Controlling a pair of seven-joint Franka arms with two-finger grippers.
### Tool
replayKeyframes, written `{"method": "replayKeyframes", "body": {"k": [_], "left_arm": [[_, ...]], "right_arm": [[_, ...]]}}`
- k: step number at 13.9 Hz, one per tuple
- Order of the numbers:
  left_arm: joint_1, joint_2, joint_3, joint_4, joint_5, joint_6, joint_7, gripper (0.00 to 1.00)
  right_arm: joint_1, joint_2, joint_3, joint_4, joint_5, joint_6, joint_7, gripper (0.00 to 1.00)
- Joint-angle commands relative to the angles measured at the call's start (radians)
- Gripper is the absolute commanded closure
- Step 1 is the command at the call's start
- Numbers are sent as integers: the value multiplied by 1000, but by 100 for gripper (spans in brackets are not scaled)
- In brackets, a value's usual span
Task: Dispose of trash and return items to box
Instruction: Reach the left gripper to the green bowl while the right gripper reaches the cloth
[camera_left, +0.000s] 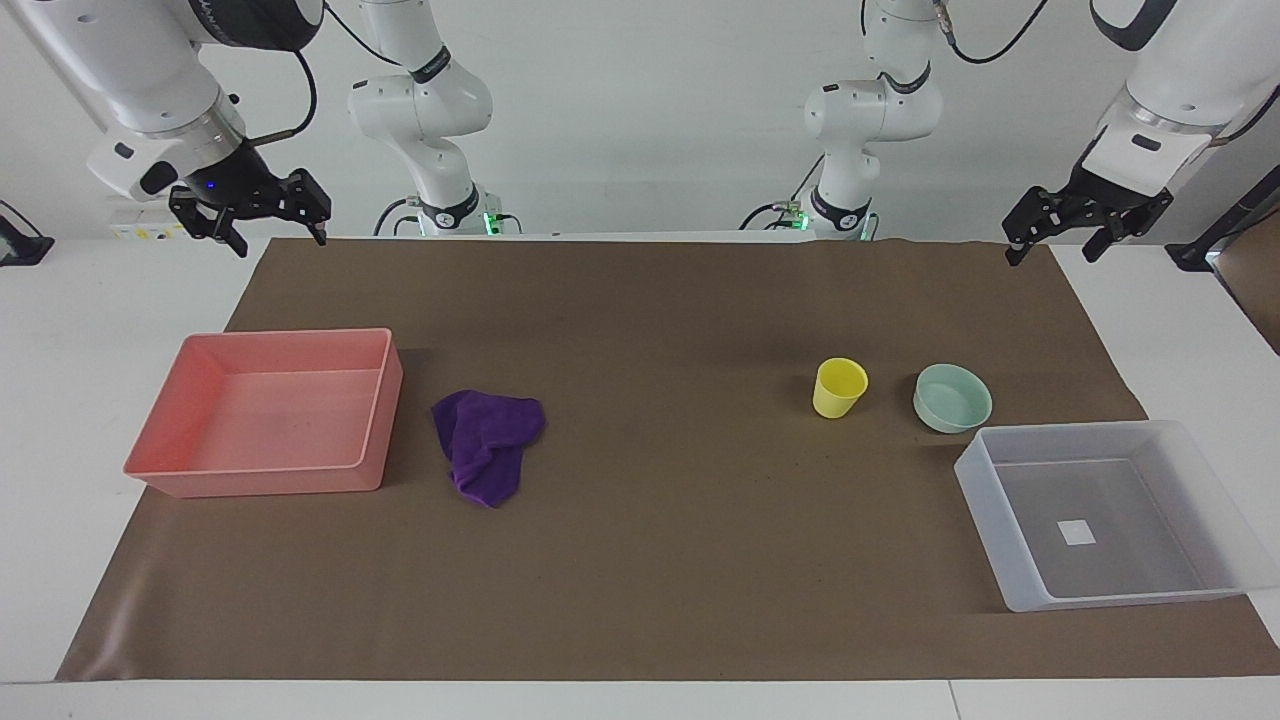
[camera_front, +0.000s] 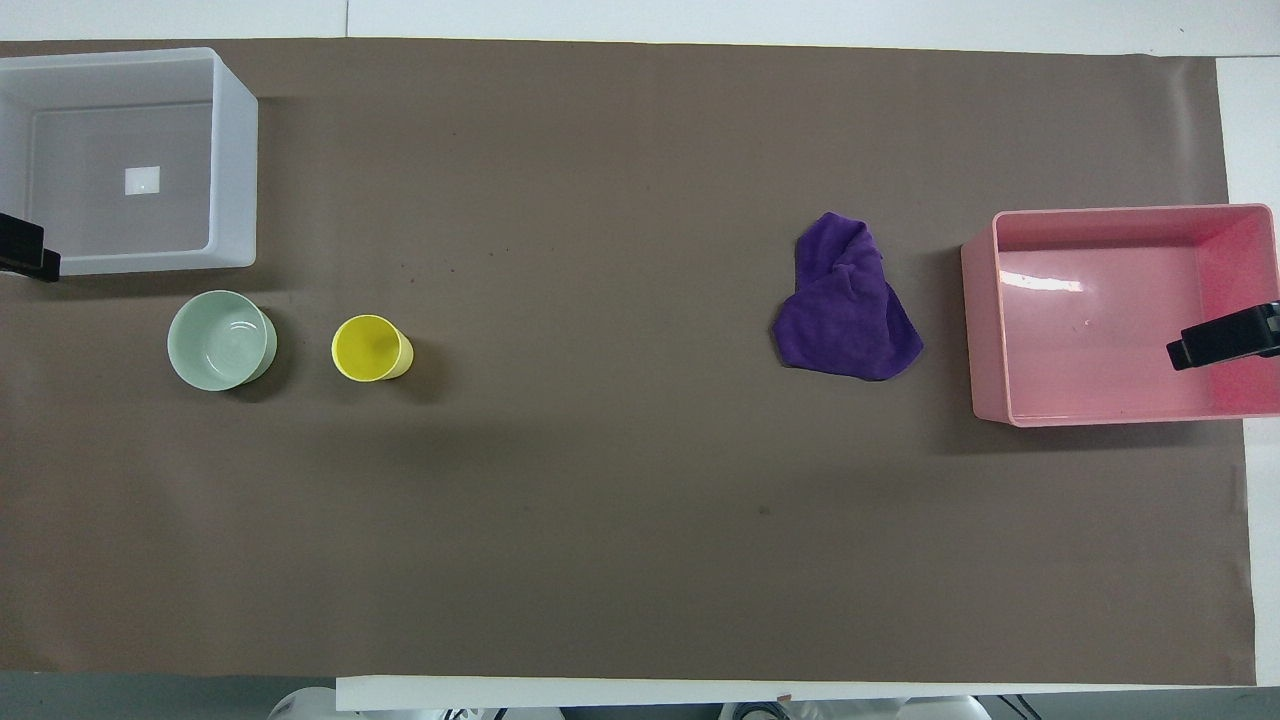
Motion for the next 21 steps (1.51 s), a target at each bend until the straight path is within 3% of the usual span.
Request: {"method": "replayKeyframes", "body": {"k": [1, 7, 10, 13, 15, 17, 21], "left_arm": [[-1, -8, 4, -10, 1, -7, -2, 0], [2, -20, 8, -47, 1, 23, 6, 0], [23, -124, 13, -308, 3, 230, 1, 0], [112, -196, 11, -591, 1, 450, -1, 0], [108, -161, 11, -700, 1, 619, -8, 0], [123, -131, 13, -789, 1, 704, 7, 0], [145, -43, 11, -862, 1, 863, -14, 0]], "right_arm": [[-6, -16, -2, -15, 7, -6, 7, 0], [-7, -35, 0, -7, 15, -66, -1, 0], [29, -48, 11, -113, 35, 137, 5, 0], [105, 48, 11, -124, 85, 294, 60, 0], [146, 132, 11, -122, 107, 392, 88, 0], [197, 214, 11, -124, 111, 489, 180, 0], [231, 307, 11, -191, 111, 661, 228, 0]]}}
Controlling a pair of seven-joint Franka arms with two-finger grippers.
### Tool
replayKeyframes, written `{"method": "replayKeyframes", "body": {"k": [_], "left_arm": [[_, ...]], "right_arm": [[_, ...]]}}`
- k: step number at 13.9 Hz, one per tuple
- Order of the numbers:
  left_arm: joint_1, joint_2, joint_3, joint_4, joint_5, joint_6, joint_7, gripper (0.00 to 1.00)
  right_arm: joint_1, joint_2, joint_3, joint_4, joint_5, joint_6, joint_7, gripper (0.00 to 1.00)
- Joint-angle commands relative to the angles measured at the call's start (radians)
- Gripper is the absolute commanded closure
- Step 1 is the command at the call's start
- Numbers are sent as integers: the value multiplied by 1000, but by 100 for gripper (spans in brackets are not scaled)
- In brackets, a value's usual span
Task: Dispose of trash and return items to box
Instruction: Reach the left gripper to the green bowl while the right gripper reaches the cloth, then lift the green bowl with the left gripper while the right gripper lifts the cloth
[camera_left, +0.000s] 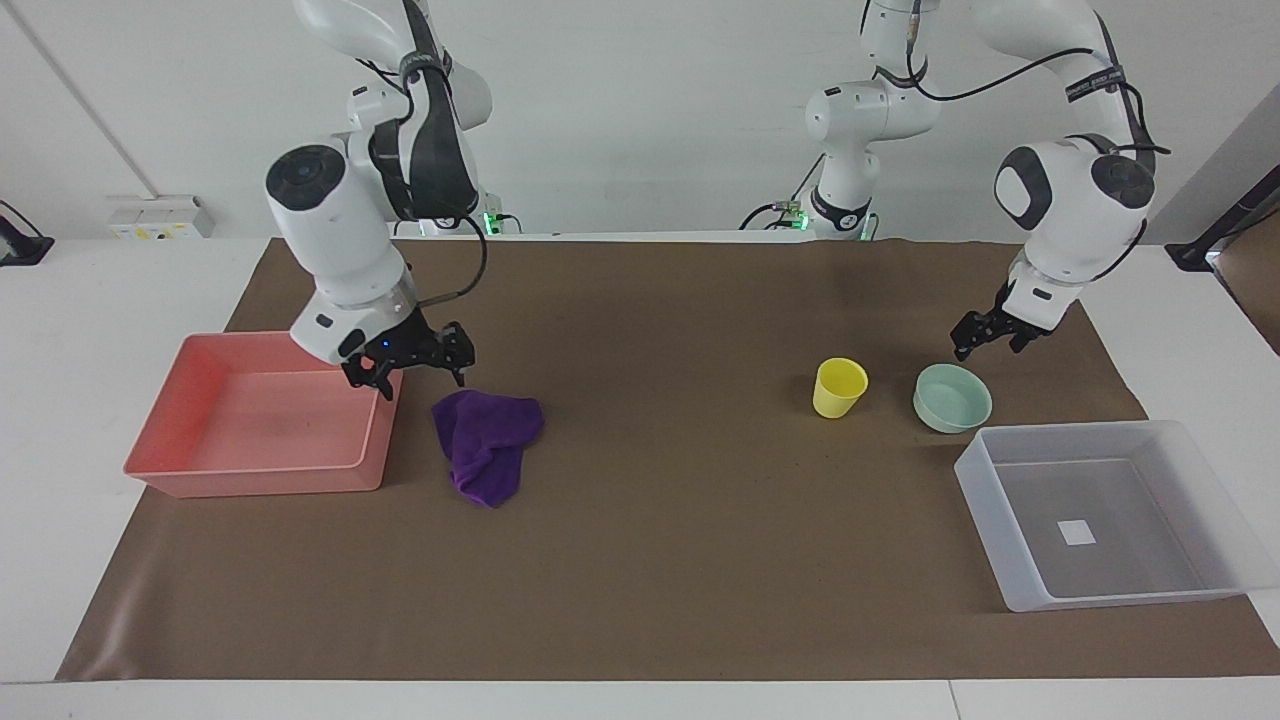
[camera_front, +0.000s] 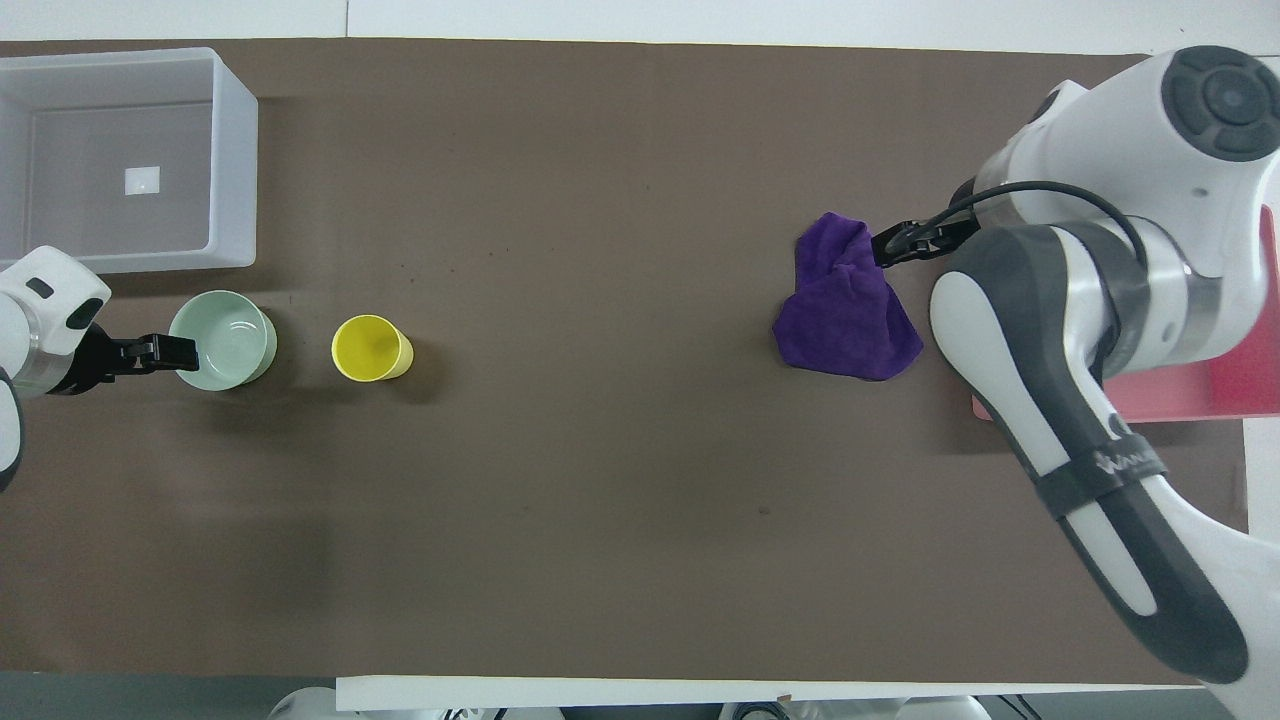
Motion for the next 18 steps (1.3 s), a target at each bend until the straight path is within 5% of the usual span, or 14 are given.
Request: {"method": "replayKeyframes", "body": {"k": [1, 2, 3, 4, 7, 8, 9, 12, 15, 18], "left_arm": [[7, 51, -7, -30, 0, 89, -39, 27], [16, 61, -7, -33, 0, 98, -29, 71], [17, 78, -5, -33, 0, 101, 11, 93], [17, 89, -5, -33, 0, 104, 55, 98], [17, 92, -5, -33, 0, 95, 63, 100], [21, 92, -4, -27, 0, 86, 68, 100], [33, 82, -5, -16, 0, 62, 66, 100], [25, -3, -10, 132, 0, -247, 54, 100], [28, -3, -10, 319, -23, -403, 48, 100], [66, 64, -4, 382, -133, -233, -17, 100]], "right_arm": [[2, 19, -1, -98, 16, 145, 8, 0], [14, 37, -3, -134, 17, 200, 8, 0], [16, 65, -1, -152, 18, 237, 8, 1], [22, 94, -1, -153, 19, 271, 11, 2], [38, 163, 5, -156, 89, 380, 30, 14], [38, 175, 7, -158, 91, 388, 28, 29], [38, 177, 7, -159, 91, 382, 28, 60], [38, 175, 7, -156, 91, 365, 37, 96], [28, 148, 7, -149, 90, 357, 19, 100], [15, 82, 5, -133, 90, 299, 20, 100]]}}
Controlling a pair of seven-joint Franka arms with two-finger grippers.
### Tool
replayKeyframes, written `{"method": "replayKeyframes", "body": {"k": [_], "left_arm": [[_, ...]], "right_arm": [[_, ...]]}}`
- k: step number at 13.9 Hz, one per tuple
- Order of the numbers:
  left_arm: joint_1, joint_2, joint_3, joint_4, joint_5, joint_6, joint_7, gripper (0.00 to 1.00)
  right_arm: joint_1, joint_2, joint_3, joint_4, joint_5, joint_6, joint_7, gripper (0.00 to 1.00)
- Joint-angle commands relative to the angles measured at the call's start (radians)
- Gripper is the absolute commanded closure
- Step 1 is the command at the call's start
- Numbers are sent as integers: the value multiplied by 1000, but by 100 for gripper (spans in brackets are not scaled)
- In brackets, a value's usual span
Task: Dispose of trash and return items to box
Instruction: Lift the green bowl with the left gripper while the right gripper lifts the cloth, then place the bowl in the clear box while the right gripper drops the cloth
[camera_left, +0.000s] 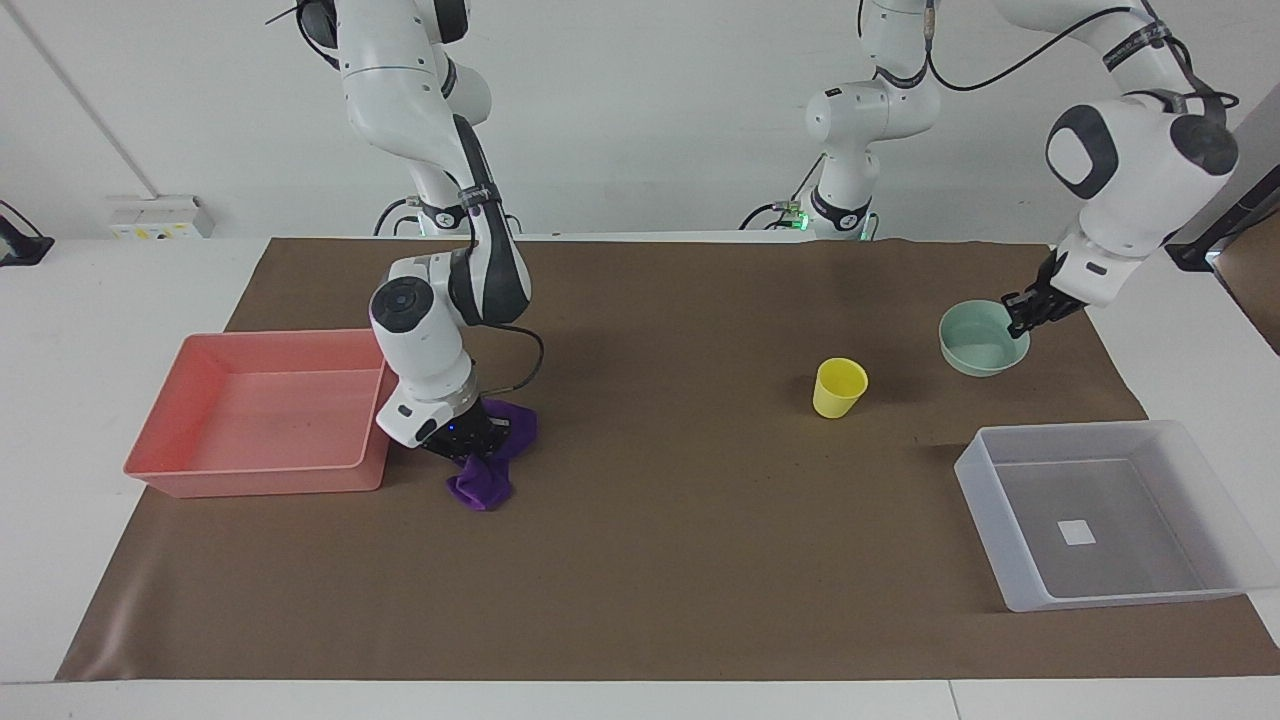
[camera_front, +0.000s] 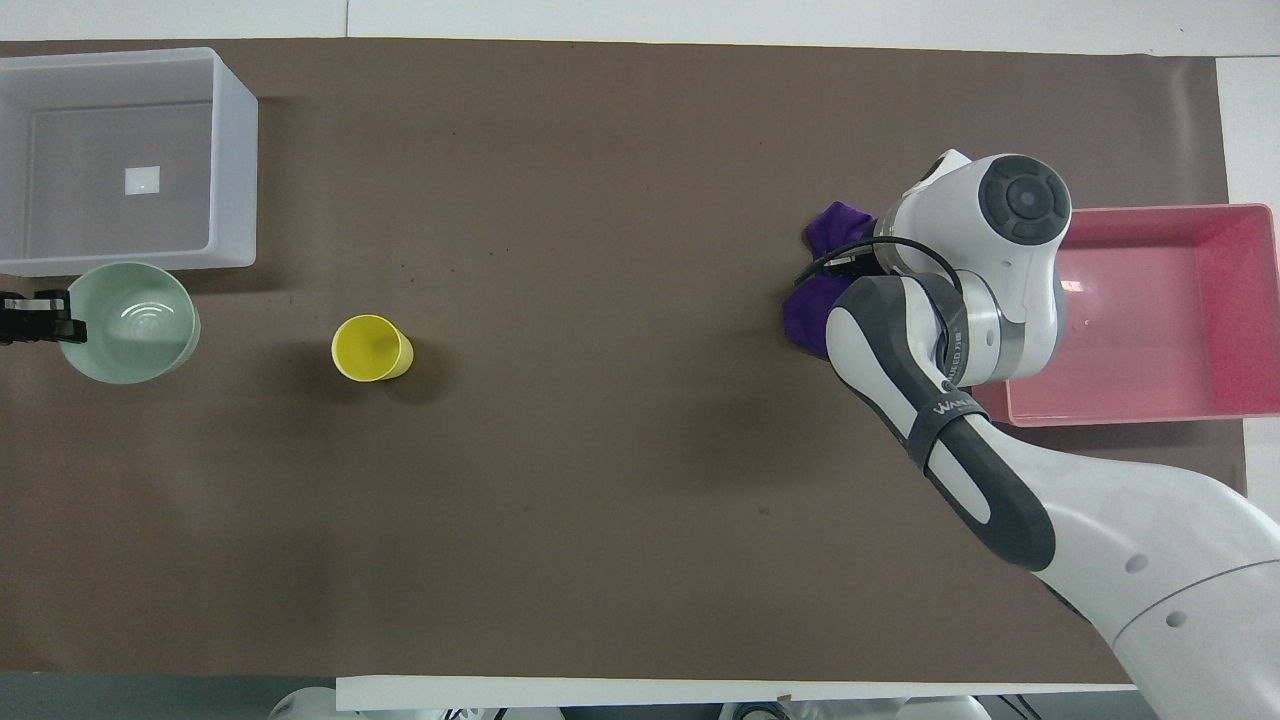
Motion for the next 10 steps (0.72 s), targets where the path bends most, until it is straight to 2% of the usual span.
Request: {"method": "replayKeyframes", "body": {"k": [1, 5, 6, 9, 10], "left_arm": [[55, 135, -6, 58, -57, 194, -74, 100], [69, 437, -3, 332, -75, 371, -79, 100], [68, 491, -3, 359, -75, 410, -85, 100], [69, 591, -1, 336, -64, 583, -104, 100], [71, 597, 3, 309, -60, 592, -92, 94]], "right_arm": [[-32, -88, 7, 30, 15, -129, -3, 100], [-97, -173, 0, 126, -2, -356, -20, 100], [-112, -187, -1, 145, -5, -404, -28, 100], [-169, -259, -1, 156, -49, -487, -98, 100], [-204, -282, -3, 156, -51, -519, -144, 100]]}}
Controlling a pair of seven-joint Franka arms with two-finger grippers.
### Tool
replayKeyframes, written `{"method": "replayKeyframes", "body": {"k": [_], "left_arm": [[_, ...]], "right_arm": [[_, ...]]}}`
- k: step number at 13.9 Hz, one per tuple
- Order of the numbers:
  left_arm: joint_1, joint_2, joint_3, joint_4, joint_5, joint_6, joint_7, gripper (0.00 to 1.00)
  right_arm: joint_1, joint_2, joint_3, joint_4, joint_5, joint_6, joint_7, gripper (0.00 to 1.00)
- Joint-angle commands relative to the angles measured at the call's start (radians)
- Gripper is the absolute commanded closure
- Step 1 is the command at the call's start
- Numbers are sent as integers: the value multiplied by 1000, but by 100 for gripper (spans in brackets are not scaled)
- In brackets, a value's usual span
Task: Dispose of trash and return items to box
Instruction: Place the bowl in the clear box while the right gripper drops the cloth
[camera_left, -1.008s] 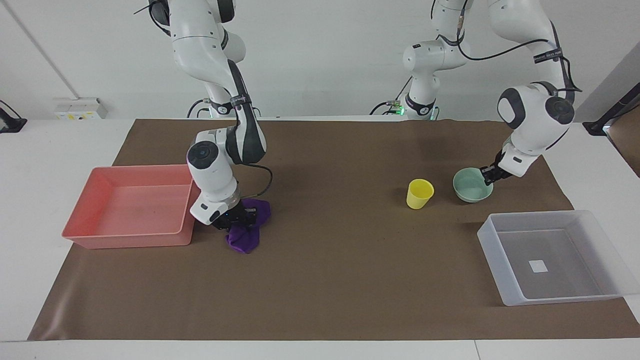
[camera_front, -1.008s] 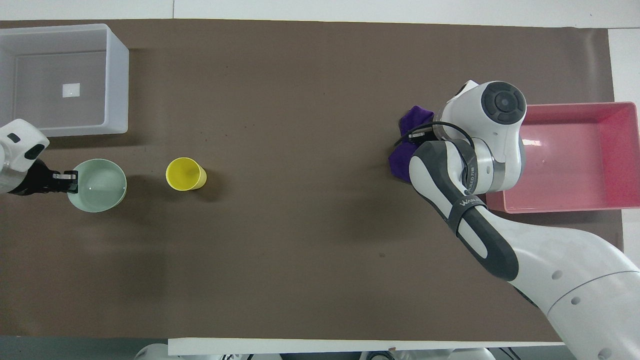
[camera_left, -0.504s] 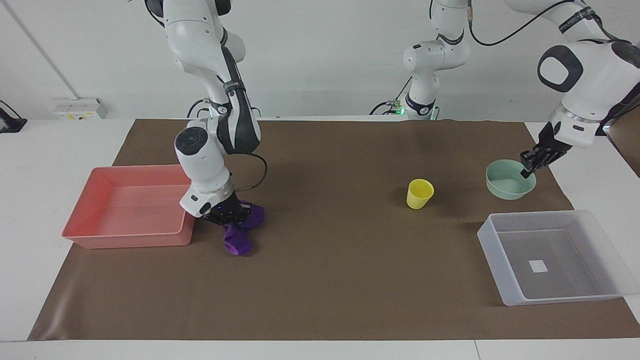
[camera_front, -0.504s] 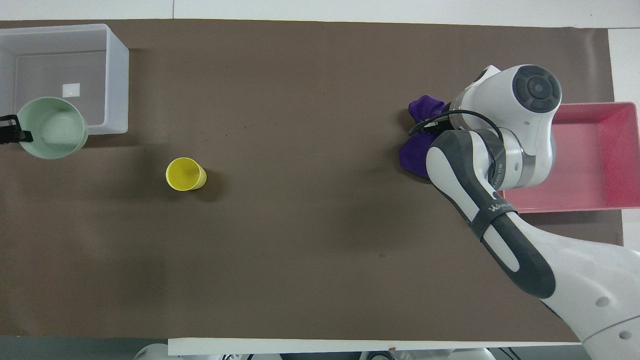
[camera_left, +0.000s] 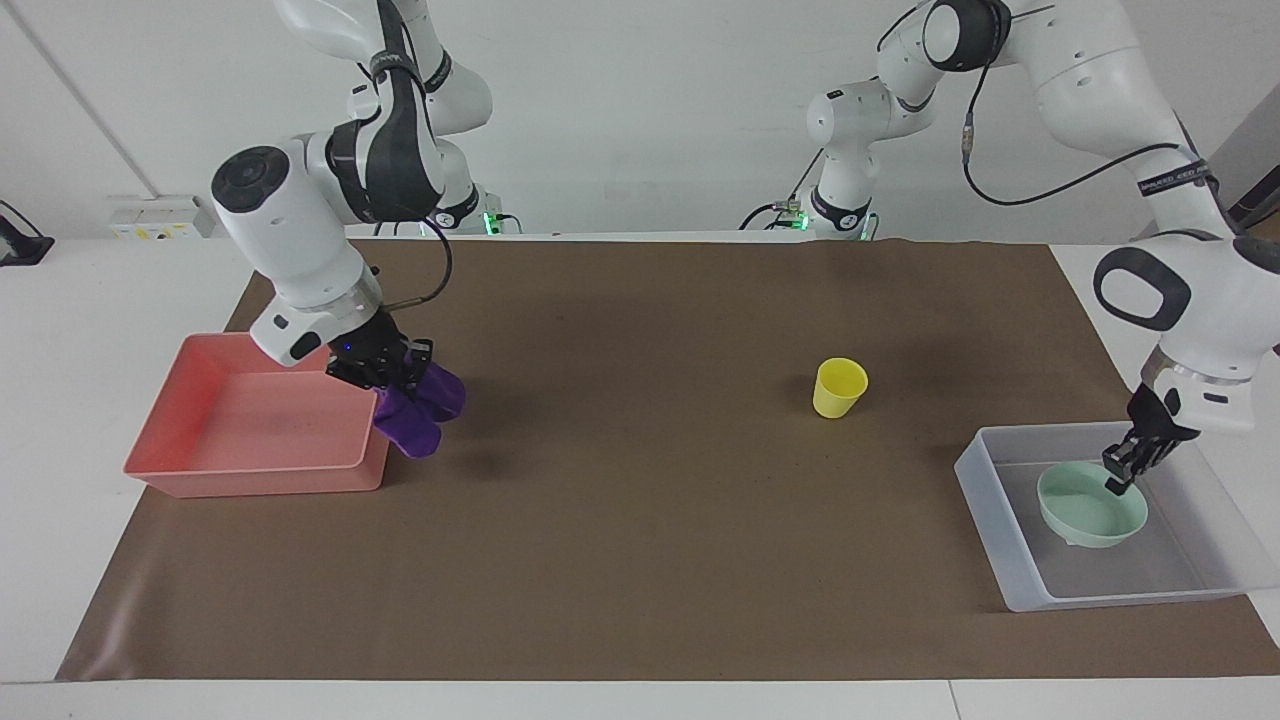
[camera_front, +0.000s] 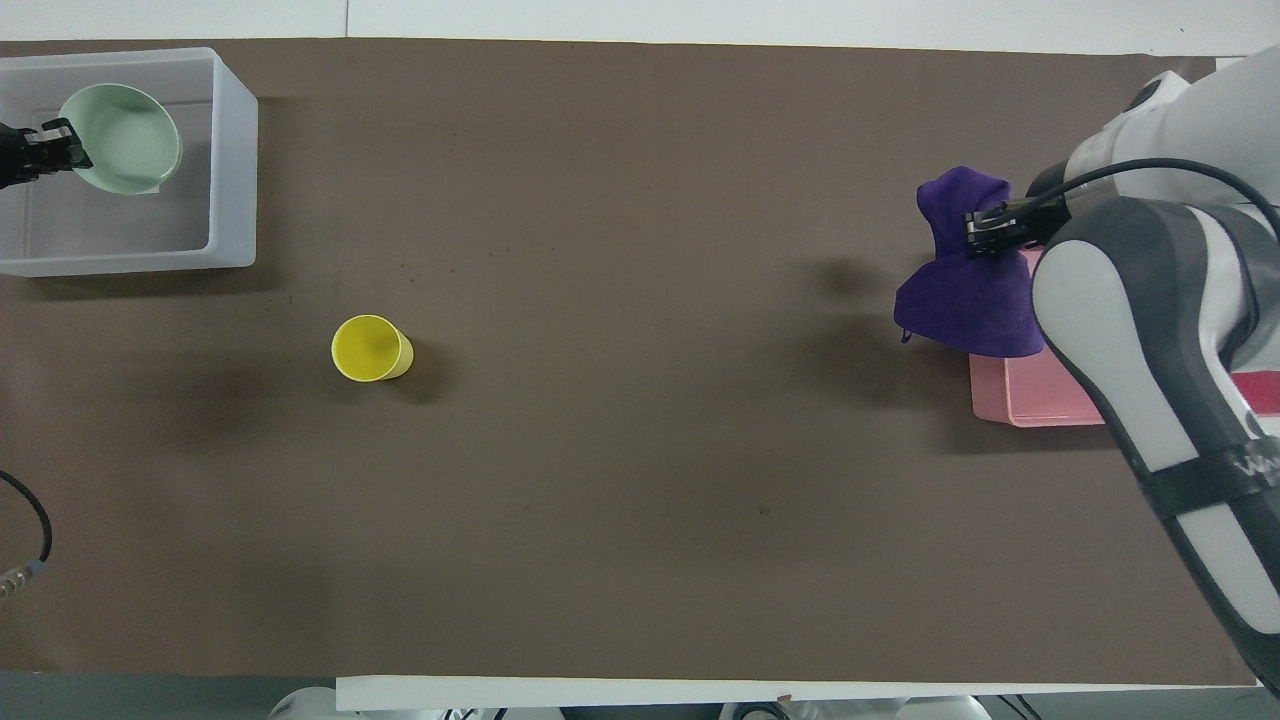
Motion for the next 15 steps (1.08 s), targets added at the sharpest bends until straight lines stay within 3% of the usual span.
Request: {"method": "replayKeyframes", "body": {"k": [1, 3, 7, 10, 12, 15], "left_arm": [[11, 31, 0, -13, 7, 26, 0, 74], [-6, 23, 2, 6, 11, -23, -9, 0], [-7, -93, 2, 10, 11, -175, -10, 0], [-73, -226, 0, -14, 18, -380, -18, 0], [-131, -320, -1, -98, 19, -547, -90, 0], [-294, -457, -3, -339, 19, -550, -211, 0]], "right_arm": [[-85, -60, 2, -3, -17, -70, -118, 100], [-156, -80, 2, 0, -31, -98, -224, 100], [-240, -100, 0, -71, -54, -57, -335, 100], [-268, -88, 2, -169, -64, 71, -338, 100], [-259, -56, 3, -220, -64, 147, -338, 99], [-253, 23, 3, -236, -64, 227, -338, 87]]}}
